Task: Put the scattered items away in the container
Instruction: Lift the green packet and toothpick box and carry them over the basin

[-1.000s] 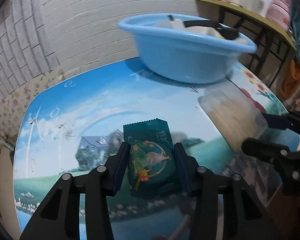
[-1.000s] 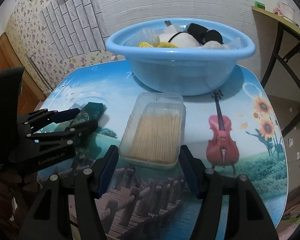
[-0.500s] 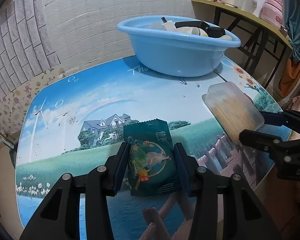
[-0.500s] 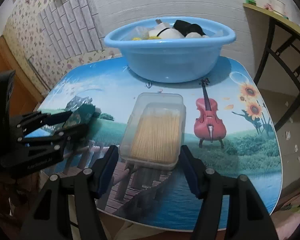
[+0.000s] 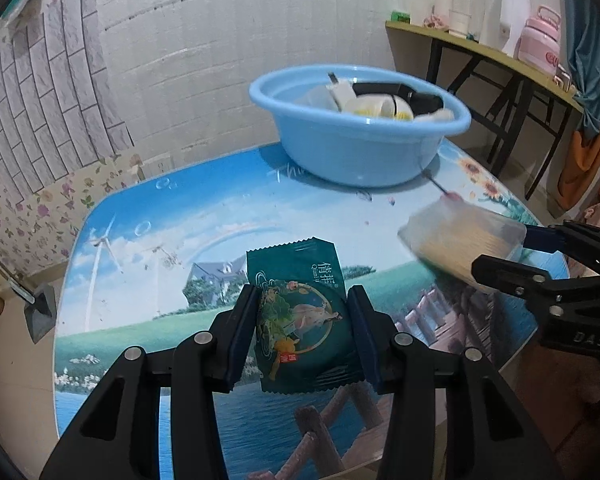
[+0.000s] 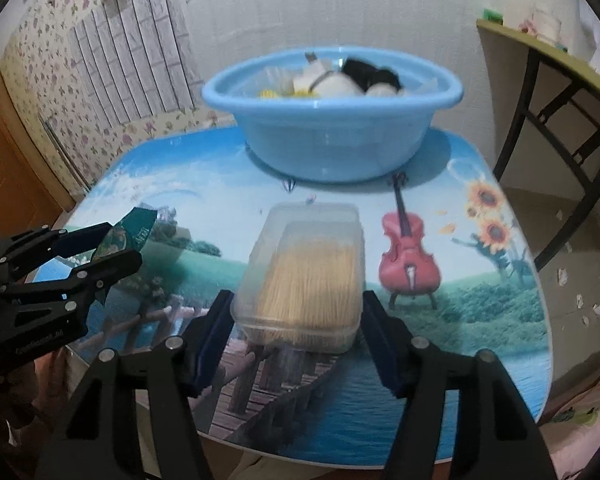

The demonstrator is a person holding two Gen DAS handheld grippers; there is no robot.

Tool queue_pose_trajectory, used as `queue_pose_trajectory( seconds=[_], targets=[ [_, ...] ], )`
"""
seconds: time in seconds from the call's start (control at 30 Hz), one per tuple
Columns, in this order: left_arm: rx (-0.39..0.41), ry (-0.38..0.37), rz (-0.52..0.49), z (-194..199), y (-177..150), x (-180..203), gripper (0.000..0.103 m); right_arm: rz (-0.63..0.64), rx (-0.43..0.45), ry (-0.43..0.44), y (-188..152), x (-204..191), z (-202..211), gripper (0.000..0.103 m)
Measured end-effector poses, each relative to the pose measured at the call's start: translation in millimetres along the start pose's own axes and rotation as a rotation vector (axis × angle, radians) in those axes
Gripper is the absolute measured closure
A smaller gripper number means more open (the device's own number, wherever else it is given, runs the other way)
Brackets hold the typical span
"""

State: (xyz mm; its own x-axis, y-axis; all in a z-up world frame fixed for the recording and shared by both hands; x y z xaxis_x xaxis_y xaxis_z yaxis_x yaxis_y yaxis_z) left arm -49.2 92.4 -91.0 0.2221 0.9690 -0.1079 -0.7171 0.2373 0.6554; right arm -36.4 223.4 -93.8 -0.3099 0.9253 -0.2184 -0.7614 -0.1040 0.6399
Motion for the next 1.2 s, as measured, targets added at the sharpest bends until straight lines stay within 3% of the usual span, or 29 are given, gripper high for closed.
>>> queue_pose_trajectory(
  seconds=[0.23,0.73,1.2],
  targets=[
    [0.054,-0.001,0.01,18.3,14.3,-1.1,0.058,0.08,0.114,0.039,17.0,-20.2,37.6,0.042],
    [0.088,-0.023,0.019,32.1,37.5,-0.5,0.058,0.074,0.151,0.063,39.1,-25.6,55.4,0.043],
    [0.179,-0.047,-0.002,37.4,100.7,12.2,0.058,0.082,0.247,0.09,90.8,-23.9,83.7,0.043]
  ],
)
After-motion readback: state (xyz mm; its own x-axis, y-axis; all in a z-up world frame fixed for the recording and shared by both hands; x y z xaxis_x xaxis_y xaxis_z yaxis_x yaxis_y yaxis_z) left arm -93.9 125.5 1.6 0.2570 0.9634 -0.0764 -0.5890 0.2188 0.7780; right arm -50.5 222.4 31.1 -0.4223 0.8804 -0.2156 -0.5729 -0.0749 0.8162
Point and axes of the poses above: each gripper's, at about its wrist camera, not at the fingertips, and z roughly against the way its jaws point, x to its right, y to its top, the point moved 5 cm from there along -z, roughly the way its jaws point, and after that the axes turned 7 degrees about y, right-handed, at the moved point
